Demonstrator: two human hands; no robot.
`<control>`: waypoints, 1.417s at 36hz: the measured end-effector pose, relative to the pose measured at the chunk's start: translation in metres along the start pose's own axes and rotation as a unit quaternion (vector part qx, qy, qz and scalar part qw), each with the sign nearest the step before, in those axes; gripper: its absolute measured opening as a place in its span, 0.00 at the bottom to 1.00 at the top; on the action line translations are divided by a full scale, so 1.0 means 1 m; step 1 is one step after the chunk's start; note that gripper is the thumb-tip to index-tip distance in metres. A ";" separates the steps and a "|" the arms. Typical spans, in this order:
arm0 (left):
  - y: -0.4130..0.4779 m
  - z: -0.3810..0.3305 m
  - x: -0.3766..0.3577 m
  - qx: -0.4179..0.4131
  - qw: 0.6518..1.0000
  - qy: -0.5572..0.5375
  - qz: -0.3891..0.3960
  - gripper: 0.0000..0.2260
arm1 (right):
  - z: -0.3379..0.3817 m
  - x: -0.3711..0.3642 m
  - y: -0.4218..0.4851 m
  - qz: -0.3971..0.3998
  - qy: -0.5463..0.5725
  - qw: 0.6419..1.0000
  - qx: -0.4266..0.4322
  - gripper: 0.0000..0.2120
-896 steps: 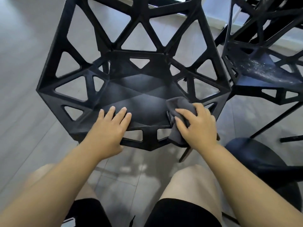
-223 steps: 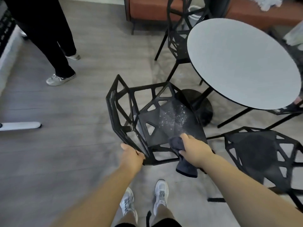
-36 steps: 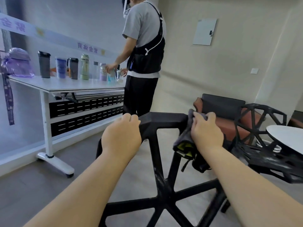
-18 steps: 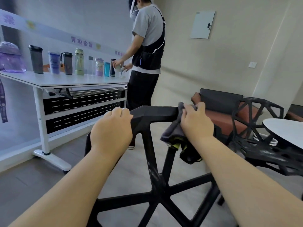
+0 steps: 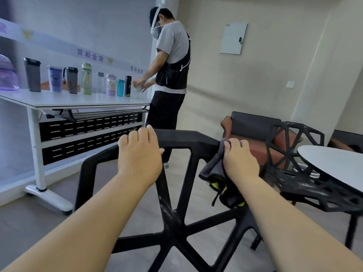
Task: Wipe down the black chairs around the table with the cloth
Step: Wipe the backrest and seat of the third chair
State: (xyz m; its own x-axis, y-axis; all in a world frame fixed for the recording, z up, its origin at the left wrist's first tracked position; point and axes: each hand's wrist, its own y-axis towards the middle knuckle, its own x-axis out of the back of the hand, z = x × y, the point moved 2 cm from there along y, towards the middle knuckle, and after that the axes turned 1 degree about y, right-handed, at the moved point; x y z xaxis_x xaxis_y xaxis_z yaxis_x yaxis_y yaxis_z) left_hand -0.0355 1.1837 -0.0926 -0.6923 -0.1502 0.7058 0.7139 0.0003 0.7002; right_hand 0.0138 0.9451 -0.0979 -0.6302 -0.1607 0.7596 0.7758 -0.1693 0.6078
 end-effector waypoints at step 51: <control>-0.024 0.001 -0.029 -0.083 0.993 -0.010 -0.083 0.11 | -0.013 -0.011 -0.056 -0.201 0.110 0.971 0.065 0.13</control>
State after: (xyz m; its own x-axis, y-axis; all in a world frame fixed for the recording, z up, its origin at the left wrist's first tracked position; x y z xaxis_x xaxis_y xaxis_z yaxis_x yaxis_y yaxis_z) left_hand -0.0330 1.1891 -0.1299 -0.8031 -0.1148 0.5847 0.5956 -0.1868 0.7813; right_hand -0.0232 0.9434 -0.1428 -0.8628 -0.3138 0.3963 0.4546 -0.1385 0.8799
